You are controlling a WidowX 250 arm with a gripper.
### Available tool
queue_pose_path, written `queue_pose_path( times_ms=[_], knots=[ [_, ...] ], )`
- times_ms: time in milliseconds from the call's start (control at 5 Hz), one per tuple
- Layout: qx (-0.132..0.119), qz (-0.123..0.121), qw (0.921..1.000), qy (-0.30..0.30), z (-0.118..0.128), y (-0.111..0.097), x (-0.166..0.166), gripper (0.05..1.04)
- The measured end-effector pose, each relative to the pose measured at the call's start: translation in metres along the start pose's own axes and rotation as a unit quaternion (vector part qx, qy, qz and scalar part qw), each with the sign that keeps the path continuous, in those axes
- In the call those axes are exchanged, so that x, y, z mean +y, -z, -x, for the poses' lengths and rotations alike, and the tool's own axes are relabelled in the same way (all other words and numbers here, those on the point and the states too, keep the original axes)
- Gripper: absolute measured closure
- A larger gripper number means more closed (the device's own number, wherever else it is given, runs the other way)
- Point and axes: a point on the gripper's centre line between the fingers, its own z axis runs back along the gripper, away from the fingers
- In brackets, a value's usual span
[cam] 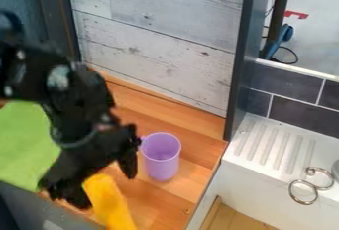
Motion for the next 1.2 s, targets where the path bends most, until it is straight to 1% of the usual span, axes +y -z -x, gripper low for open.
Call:
queue_pose_path(
  times_ms=[200, 400, 600, 800, 1000, 1200],
  knots=[
    [-0.024, -0.027, 0.9979, 0.054, -0.017, -0.025, 0.000, 0.083],
    [-0.012, -0.065, 0.9917, 0.110, -0.049, -0.033, -0.002, 0.083],
    [0.014, -0.080, 0.9845, 0.155, -0.076, -0.026, -0.010, 0.083],
    [0.086, -0.063, 0.9595, 0.261, -0.102, -0.006, -0.020, 0.083],
    [0.085, -0.081, 0.9353, 0.334, -0.116, -0.002, -0.023, 0.083],
    [0.095, -0.091, 0.8930, 0.430, -0.101, -0.003, -0.033, 0.083]
  ],
)
